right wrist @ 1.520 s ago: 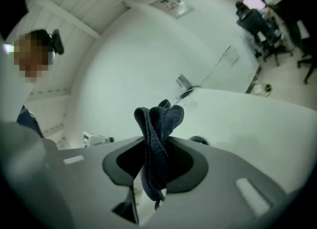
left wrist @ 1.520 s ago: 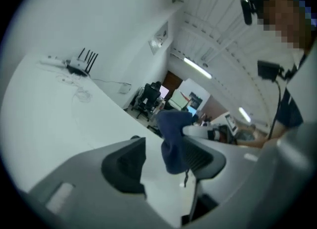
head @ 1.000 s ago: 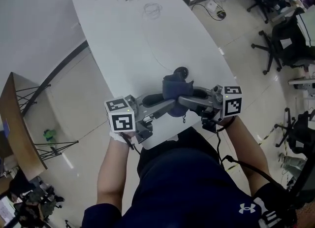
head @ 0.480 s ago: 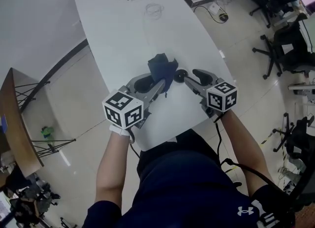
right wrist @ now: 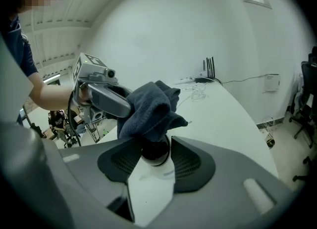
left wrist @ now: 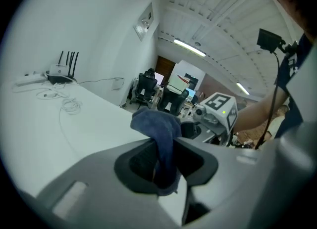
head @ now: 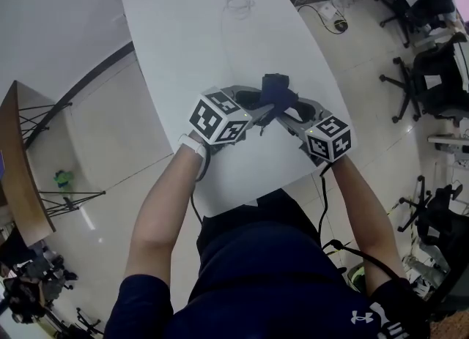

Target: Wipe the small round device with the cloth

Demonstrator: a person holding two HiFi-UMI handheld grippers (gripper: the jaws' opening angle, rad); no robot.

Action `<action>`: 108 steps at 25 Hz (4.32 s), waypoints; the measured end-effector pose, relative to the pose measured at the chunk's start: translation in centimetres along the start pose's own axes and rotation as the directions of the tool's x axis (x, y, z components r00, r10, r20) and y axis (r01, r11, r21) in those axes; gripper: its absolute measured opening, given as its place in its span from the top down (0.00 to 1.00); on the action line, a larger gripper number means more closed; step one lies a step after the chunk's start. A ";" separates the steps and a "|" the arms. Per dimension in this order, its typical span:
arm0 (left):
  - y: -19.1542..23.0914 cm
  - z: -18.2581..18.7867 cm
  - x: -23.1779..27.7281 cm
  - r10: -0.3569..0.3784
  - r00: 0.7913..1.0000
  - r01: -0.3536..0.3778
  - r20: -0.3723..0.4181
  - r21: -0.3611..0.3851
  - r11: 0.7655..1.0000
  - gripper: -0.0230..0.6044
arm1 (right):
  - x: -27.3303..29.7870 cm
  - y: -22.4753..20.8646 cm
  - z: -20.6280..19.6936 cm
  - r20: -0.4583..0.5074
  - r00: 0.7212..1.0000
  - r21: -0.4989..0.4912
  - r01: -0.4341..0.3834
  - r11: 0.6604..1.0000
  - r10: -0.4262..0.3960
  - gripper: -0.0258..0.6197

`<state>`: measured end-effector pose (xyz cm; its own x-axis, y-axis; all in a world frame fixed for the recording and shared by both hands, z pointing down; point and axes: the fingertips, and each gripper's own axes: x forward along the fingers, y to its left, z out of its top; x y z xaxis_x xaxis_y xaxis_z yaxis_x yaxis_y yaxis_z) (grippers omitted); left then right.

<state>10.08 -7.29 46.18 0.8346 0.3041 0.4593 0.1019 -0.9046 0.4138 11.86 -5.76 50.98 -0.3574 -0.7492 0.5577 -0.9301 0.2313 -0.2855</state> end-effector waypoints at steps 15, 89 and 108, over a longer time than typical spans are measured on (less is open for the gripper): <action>9.5 -9.4 2.0 0.049 0.986 -0.114 -0.159 -0.428 0.897 0.82 | -0.1 0.2 -0.1 0.012 1.000 0.080 0.009 0.997 -0.010 0.70; 1.9 -9.5 -1.0 0.702 0.592 0.180 0.396 -0.914 0.364 0.81 | 2.1 -0.3 3.0 -0.087 0.934 0.024 -0.345 0.938 0.346 0.74; 1.6 -13.3 -1.1 0.789 0.612 -0.507 -0.062 -0.796 0.330 0.82 | 1.9 -0.2 2.9 -0.063 0.939 0.043 -0.335 0.941 0.337 0.74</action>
<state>2.08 -5.08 56.78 0.5573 -0.5087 0.6563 -0.8203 -0.2149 0.5299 11.65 -9.04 49.87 -0.6549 -0.5866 0.4764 -0.7519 0.4423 -0.4890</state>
